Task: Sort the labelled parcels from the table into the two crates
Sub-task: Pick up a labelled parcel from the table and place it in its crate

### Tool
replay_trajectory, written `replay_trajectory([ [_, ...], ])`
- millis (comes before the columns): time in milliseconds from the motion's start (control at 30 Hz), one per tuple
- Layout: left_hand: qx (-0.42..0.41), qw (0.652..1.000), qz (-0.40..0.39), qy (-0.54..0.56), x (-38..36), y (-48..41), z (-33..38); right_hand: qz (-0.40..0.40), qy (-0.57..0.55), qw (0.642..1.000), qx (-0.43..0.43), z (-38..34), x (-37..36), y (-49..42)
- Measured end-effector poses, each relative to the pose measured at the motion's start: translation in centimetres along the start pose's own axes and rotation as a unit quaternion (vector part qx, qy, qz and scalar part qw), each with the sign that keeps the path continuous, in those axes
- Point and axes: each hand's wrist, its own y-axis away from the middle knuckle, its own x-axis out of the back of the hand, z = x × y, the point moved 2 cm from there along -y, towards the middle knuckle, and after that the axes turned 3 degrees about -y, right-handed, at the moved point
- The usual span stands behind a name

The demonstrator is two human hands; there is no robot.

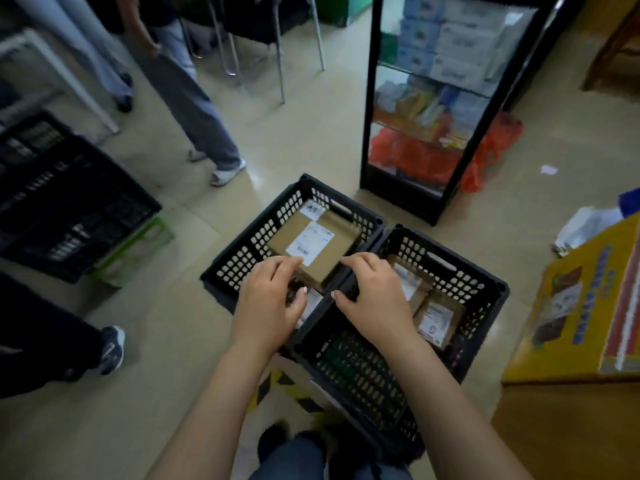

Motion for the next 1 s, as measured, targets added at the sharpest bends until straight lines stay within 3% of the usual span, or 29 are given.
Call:
replay_trajectory([
  [433, 0.221, 0.961, 0.157, -0.051, 15.0, 14.0, -10.1, -0.089, -0.006, 0.963, 0.255, -20.9, -7.2, 2.4],
  [700, 0.267, 0.929, 0.244, -0.077, 23.6, 23.0, -16.1, -0.104, 0.003, 0.929, 0.356, -33.0, -11.6, 7.9],
  [1000, 0.298, 0.905, 0.280, -0.115, 31.6, 33.9, -22.2, -0.093, -0.026, 0.903, 0.419, -44.8, -16.8, 15.0],
])
